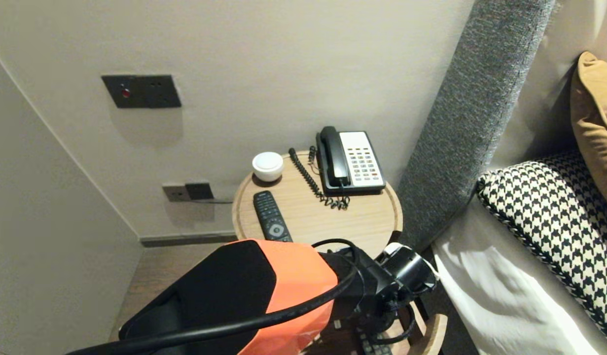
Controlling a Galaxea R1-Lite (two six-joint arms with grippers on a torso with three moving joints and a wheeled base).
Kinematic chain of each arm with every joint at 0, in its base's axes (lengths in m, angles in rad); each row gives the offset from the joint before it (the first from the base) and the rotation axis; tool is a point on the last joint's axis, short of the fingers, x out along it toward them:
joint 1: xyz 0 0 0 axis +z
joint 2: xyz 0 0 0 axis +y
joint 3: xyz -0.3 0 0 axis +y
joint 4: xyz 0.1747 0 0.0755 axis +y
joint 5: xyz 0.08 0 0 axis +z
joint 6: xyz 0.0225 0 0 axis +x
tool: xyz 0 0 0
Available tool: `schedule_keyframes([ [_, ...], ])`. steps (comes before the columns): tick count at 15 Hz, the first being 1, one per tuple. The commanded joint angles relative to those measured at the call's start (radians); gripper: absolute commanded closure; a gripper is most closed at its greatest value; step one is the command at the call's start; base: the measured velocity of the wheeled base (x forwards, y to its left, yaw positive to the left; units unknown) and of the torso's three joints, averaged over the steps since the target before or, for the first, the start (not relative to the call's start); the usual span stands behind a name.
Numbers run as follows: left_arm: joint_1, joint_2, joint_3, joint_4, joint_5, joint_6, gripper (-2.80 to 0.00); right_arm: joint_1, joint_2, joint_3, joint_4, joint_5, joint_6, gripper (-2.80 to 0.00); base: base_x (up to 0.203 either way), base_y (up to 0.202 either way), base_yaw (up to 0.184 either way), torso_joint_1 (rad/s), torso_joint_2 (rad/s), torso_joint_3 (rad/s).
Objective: Take the remote control out of the drawer one by one and place them on the table
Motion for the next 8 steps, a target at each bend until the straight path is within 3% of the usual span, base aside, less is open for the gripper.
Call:
schedule_keyframes([
  [1,0.009,0.014,-0.001,-0.006,0.003,-0.006,-2.80,0.000,0.001,0.040,-0.001,0.000,0.000,0.00,0.000,0.000,0.000,0.000,0.00,0.000],
  [8,0.033,0.044,-0.001,-0.043,0.009,0.001,-2.80,0.000,0.001,0.040,-0.001,0.000,0.000,0.00,0.000,0.000,0.000,0.000,0.00,0.000],
])
